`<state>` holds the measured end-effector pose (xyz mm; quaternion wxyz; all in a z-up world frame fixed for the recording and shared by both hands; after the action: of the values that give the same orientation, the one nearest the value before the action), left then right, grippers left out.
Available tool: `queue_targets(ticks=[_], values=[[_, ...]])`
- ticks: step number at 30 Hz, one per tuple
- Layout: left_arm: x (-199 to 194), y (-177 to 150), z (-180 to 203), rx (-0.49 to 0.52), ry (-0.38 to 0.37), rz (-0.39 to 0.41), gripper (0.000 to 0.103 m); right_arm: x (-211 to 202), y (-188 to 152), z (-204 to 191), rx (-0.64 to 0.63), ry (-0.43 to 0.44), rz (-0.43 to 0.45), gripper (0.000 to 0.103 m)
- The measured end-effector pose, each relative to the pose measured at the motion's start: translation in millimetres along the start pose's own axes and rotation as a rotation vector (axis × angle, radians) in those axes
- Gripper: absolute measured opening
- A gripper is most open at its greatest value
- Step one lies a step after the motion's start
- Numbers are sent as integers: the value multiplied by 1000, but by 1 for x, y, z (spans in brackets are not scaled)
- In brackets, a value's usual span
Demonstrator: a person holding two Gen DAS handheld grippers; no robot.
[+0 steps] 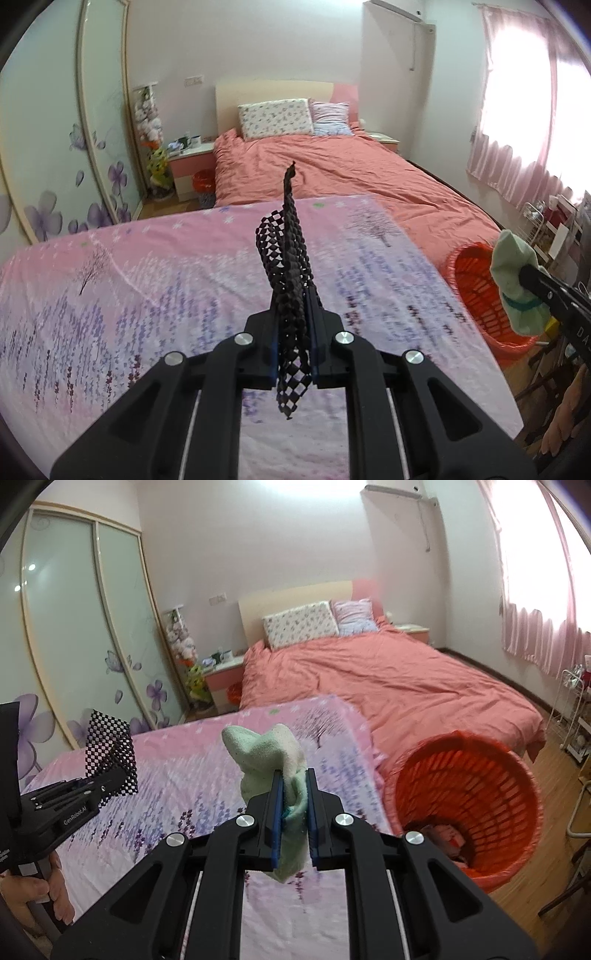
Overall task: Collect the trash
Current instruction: 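Carry mesh pad and mint sock toward the orange basket with both grippers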
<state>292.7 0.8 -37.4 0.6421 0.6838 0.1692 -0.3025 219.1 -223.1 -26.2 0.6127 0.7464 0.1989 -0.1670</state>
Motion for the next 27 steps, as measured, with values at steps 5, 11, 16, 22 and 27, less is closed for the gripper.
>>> queue_targets(ticks=[5,11,16,22,27], values=[[-9,8,31,28,-41,10,13,-11,5,17,21,-18,27,12],[-14,17,80,68,-112,20,13,-20,4,49,54,-44,46,12],[-12,22,128,107,-184,22,13,-29,4,87,106,-79,63,12],[-3,21,190,147,-286,11,13,-34,14,131,188,-114,87,12],[14,21,238,191,-355,0,14,-27,19,173,271,-138,90,12]])
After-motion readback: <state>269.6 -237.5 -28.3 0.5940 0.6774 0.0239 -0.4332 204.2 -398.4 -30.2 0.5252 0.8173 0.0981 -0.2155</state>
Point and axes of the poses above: each gripper's, at about its wrist camera, not at the fingertips, and x roughly the way its jaws point, z to its right, y to its top, the point moved 9 cm from there along x, roughly the way its jaws point
